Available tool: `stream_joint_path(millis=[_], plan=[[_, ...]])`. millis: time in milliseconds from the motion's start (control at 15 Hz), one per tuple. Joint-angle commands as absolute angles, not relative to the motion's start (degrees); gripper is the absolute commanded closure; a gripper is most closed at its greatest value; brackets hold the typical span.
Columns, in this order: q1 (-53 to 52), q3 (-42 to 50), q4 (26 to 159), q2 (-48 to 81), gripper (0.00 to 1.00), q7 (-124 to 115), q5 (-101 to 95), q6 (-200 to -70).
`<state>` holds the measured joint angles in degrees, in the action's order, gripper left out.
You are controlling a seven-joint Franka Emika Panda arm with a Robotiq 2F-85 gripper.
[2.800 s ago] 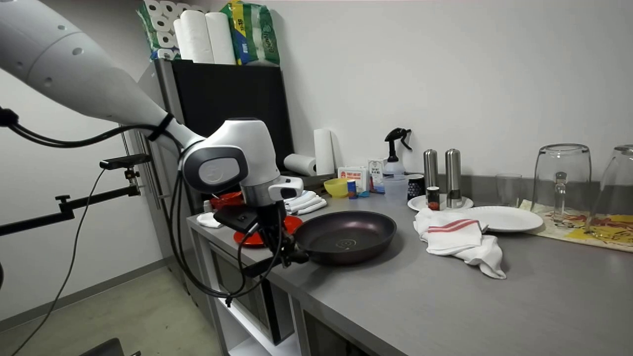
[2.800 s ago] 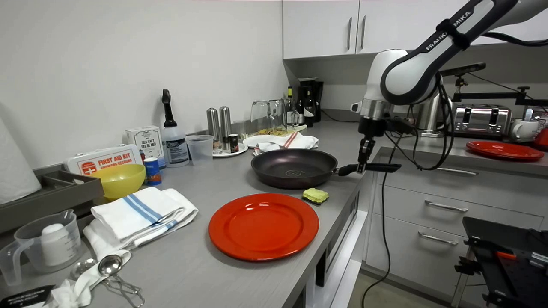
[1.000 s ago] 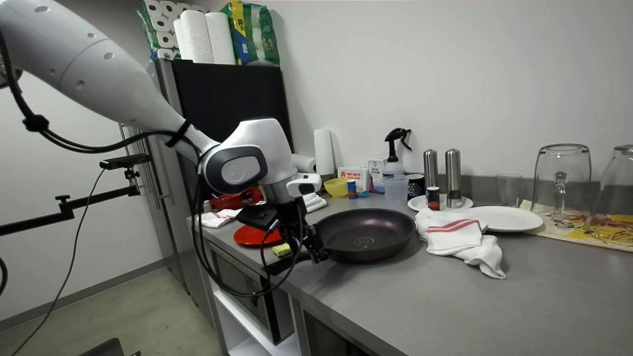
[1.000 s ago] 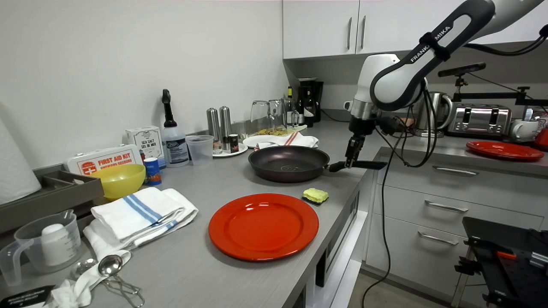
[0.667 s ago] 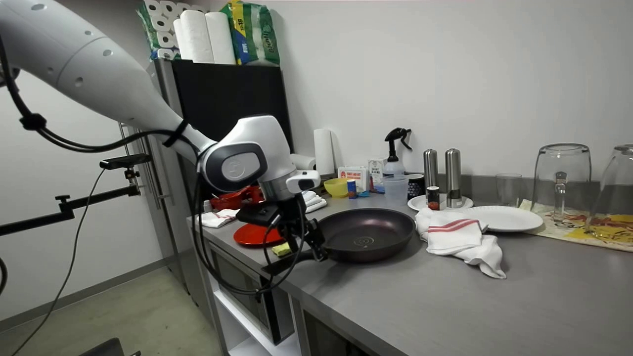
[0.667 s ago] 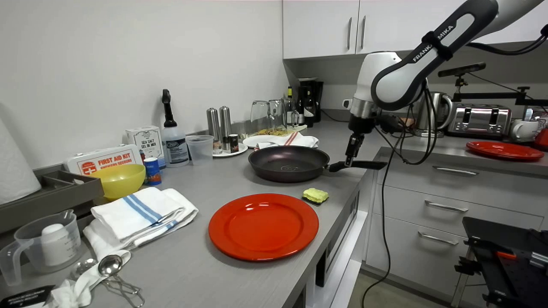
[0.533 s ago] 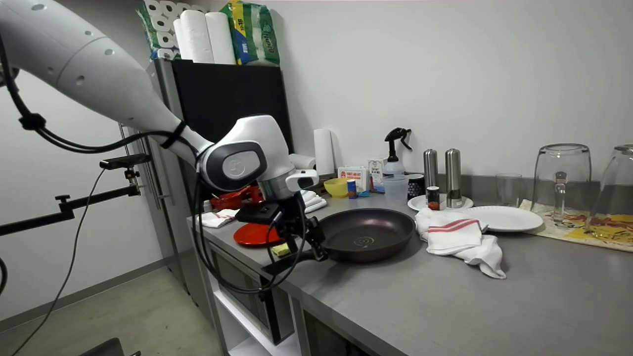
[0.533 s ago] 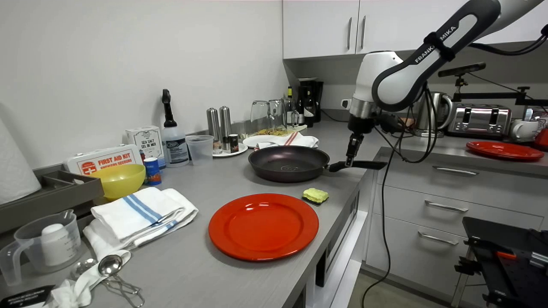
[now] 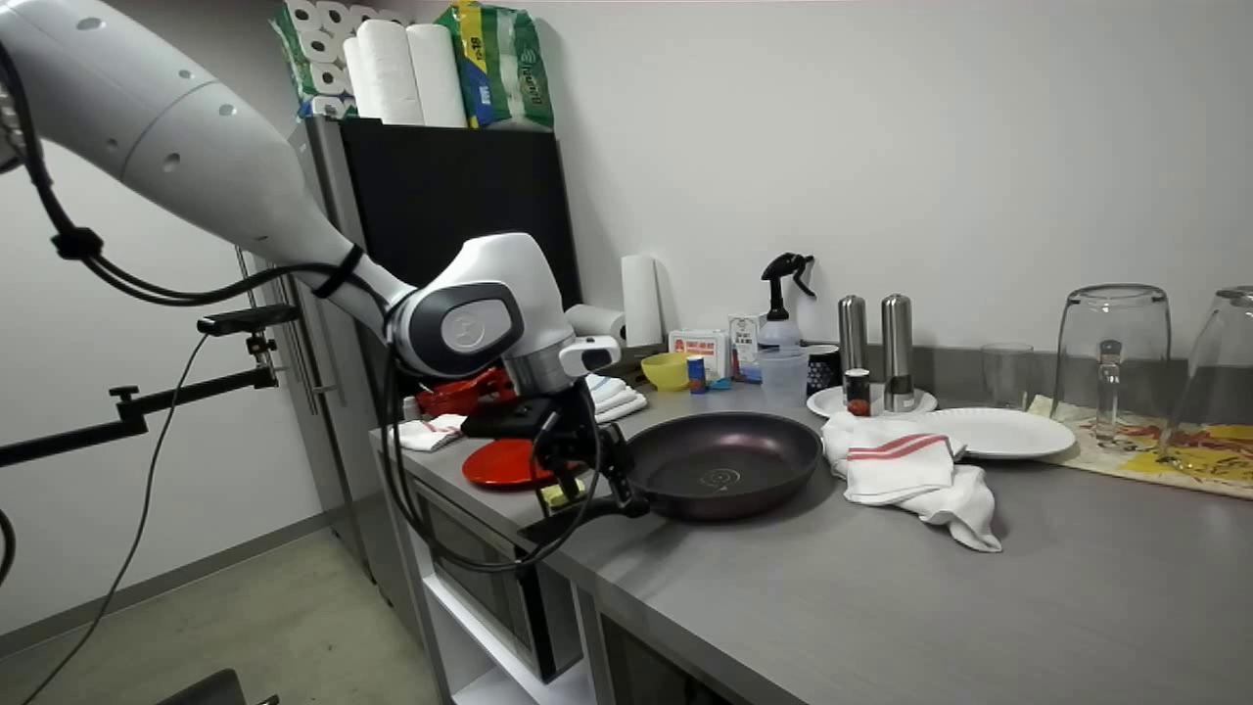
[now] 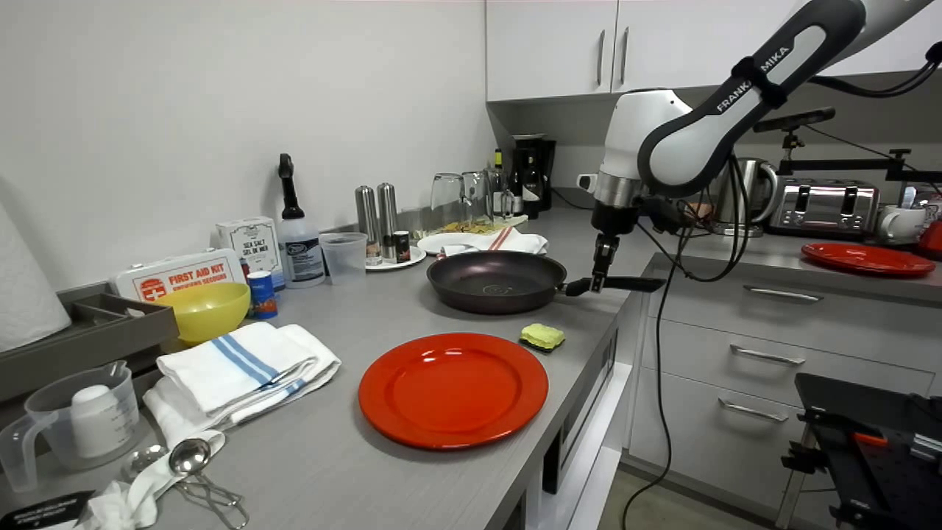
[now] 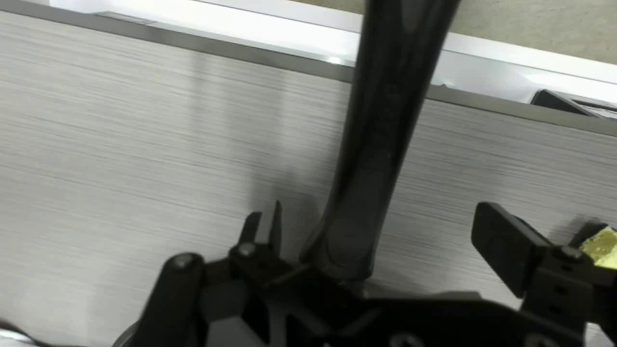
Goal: Move the pan to the right and the left twice, then move it to the right on the counter
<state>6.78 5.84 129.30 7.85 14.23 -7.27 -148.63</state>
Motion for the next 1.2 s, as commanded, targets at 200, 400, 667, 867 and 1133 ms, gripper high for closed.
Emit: stream_joint_path(millis=[200,400,667,867,1133], plan=[[7.4,5.6,125.9,10.4,0.0,14.0,-4.9,-149.8],[7.8,5.7,123.2,12.6,0.0,12.7,-4.6,-150.1],[7.6,5.2,120.1,15.3,0.0,11.5,-4.4,-149.7],[7.5,5.2,118.9,16.4,0.0,11.0,-5.0,-149.0],[7.3,5.7,117.5,17.3,0.0,10.9,-6.4,-146.9]])
